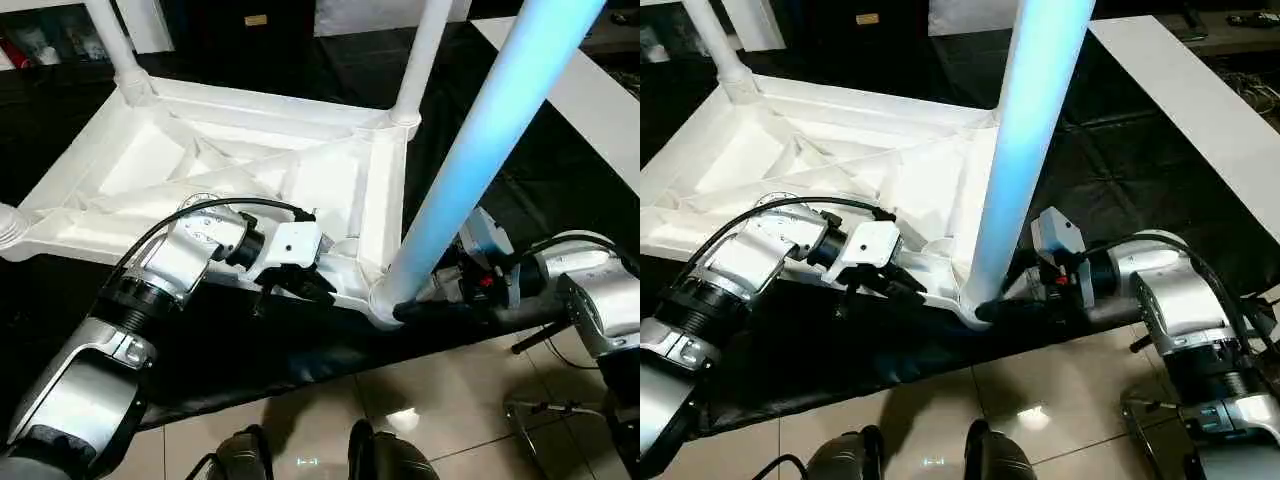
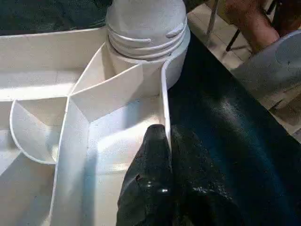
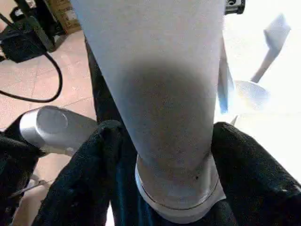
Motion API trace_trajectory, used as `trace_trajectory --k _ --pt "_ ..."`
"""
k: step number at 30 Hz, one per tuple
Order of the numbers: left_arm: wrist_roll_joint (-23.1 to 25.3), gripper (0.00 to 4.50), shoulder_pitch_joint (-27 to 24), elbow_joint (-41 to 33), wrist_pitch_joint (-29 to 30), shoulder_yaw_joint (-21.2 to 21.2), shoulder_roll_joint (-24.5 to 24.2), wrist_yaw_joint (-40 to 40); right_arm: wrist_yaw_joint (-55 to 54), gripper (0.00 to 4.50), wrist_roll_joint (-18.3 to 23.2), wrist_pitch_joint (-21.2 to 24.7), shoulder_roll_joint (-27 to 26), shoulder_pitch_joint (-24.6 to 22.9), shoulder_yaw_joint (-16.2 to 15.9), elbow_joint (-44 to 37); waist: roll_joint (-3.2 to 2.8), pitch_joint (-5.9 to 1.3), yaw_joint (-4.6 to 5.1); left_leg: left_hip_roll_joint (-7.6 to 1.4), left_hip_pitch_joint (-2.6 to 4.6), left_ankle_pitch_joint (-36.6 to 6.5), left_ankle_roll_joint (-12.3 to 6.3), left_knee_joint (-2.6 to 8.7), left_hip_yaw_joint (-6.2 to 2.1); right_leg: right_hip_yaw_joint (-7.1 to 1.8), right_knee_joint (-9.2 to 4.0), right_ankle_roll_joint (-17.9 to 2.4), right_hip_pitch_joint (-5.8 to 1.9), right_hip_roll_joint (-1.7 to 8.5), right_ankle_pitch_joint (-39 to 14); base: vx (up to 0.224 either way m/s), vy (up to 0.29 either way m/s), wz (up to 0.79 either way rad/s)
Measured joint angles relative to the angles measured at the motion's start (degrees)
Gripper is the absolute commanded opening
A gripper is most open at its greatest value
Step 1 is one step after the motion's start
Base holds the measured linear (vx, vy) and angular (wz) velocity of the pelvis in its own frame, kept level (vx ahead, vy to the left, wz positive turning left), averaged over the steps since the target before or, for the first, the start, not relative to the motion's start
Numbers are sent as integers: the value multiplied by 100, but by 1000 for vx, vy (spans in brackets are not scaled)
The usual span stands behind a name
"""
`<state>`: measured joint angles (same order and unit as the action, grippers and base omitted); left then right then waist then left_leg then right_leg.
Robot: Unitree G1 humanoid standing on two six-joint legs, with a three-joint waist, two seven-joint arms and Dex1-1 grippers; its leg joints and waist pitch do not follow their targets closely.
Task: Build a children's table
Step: Rotate leg to tighten
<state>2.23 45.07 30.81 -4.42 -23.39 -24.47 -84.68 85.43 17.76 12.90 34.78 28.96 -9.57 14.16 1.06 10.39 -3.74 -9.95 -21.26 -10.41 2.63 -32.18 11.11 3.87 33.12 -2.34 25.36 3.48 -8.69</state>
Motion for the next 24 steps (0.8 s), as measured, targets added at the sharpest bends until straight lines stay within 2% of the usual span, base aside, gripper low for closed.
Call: trace_trajectory --k 9,14,16,18,21,24 --pt "-14 0 22 66 53 -3 -2 -47 -38 215 -1 58 -41 40 -6 61 0 0 -10 0 4 0 -1 -9 0 0 2 -2 -7 1 2 0 0 0" --pt "-58 0 7 26 786 176 52 61 -629 202 19 658 -308 -28 107 -177 1 1 45 -3 21 1 0 -11 1 0 3 -15 -20 -1 10 0 0 0" --pt "-33 0 1 32 1258 363 146 429 -1250 200 -34 832 -532 -107 312 -260 7 4 87 -4 29 2 4 -13 1 1 1 5 -32 -2 -1 0 0 0" --pt "31 0 36 83 1746 594 351 1091 -2226 200 -199 1004 -946 -133 602 -273 11 7 180 -2 29 -5 34 -19 0 1 -6 9 -35 -1 -3 0 0 0" --pt "52 0 96 149 2108 739 686 1721 -3267 197 -340 1154 -1331 -122 875 -274 18 10 273 3 26 -1 45 -18 0 -2 -24 13 -41 0 -5 0 0 0" --pt "91 0 178 284 2428 967 1063 2547 -4736 196 -649 1482 -2111 33 1201 -316 23 7 349 3 33 0 45 -19 0 -3 -21 13 -36 0 -5 0 0 0"
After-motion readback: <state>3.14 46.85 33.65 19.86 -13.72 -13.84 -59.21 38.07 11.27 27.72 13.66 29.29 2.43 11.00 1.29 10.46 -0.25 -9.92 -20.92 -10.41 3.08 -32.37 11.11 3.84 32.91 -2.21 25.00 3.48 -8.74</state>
